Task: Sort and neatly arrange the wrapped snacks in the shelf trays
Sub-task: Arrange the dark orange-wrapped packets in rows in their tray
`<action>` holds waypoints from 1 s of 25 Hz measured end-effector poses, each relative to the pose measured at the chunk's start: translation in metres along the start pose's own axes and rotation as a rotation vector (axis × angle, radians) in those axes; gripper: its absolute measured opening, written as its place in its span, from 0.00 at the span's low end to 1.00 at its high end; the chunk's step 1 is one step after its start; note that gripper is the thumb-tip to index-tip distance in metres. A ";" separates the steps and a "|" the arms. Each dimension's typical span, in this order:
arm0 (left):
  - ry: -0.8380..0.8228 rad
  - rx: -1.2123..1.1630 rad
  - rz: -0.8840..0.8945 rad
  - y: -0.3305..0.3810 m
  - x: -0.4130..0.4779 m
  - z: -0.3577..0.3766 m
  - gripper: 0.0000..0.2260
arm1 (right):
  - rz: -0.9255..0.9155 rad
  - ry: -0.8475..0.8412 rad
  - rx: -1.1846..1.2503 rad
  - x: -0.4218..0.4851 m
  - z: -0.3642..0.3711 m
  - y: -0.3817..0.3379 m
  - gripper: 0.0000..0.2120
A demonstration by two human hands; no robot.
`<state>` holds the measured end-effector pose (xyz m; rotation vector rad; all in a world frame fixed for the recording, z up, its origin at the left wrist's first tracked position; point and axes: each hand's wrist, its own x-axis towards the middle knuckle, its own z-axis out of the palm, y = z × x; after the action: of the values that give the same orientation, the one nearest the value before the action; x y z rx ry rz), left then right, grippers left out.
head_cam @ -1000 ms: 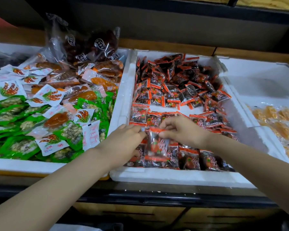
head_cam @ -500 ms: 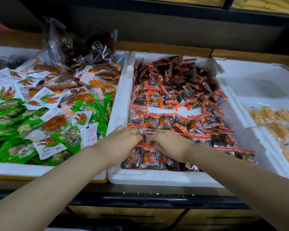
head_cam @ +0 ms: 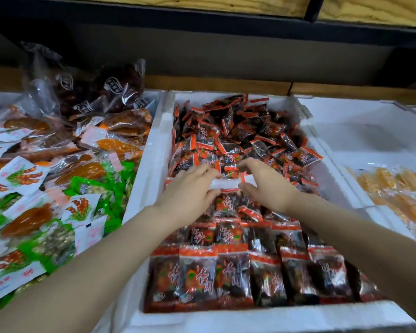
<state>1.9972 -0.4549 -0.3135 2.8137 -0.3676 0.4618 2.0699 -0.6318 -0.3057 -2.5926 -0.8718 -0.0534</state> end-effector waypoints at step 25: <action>-0.278 -0.143 -0.400 -0.025 0.125 0.053 0.19 | -0.002 0.021 -0.347 0.075 0.000 0.054 0.09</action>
<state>2.1337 -0.4732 -0.3248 2.7136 0.1100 -0.0406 2.1619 -0.6277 -0.3130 -2.9033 -0.9278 -0.2536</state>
